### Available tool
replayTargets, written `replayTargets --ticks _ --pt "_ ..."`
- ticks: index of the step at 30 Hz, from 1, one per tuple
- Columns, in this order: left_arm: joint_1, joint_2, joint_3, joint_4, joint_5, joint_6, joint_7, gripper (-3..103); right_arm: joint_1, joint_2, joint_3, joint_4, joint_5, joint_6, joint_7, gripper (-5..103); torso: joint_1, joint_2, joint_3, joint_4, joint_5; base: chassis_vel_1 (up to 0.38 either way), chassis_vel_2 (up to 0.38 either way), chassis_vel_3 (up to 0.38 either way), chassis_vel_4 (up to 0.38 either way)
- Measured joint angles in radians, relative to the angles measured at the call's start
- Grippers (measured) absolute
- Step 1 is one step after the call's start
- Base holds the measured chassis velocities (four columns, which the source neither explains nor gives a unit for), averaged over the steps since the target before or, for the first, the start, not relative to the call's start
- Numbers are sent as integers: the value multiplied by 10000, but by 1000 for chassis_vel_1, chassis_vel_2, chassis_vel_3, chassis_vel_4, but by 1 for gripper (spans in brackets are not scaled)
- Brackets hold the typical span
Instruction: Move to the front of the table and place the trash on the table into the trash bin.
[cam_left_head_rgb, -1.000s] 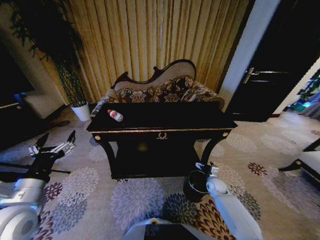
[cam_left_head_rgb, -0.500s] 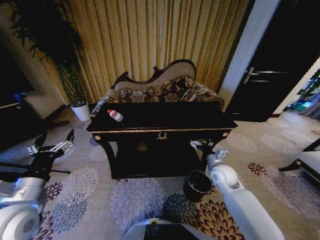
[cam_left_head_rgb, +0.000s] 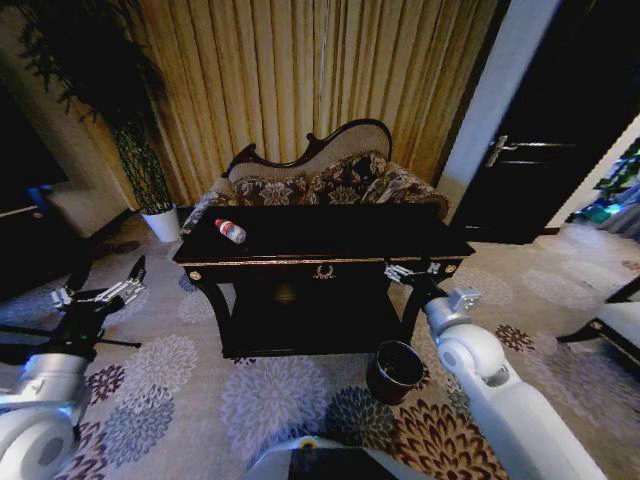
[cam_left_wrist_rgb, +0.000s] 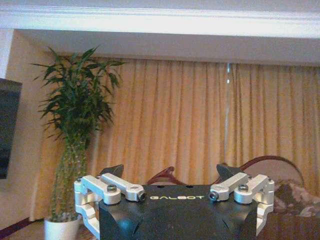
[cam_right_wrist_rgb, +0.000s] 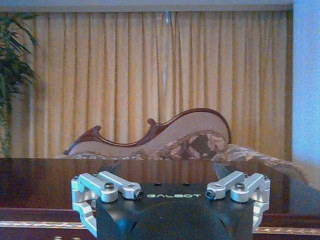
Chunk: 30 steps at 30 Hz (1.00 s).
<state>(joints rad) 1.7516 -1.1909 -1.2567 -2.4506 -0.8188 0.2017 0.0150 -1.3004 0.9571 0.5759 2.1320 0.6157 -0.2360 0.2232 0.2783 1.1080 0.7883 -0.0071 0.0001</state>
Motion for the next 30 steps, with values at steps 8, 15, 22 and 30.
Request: replayTargets --ticks 8,15,22,30 --pt "33 138 -466 652 152 -234 159 100 -384 -228 961 -221 277 90 -365 100 -1 0 0 -2 -3 0 0 0 0" --pt "102 72 -552 573 197 -58 214 100 -488 -244 1057 21 441 69 -428 100 0 0 0 -1 -1 0 0 0 0" --pt "133 58 -712 421 200 295 145 100 -569 -183 990 217 450 68 -425 100 -1 0 0 -1 -1 0 0 0 0" --pt "93 35 -713 261 201 467 31 100 -604 -135 959 384 432 78 -413 100 -2 1 -1 -1 -1 -54 49 40 -58"
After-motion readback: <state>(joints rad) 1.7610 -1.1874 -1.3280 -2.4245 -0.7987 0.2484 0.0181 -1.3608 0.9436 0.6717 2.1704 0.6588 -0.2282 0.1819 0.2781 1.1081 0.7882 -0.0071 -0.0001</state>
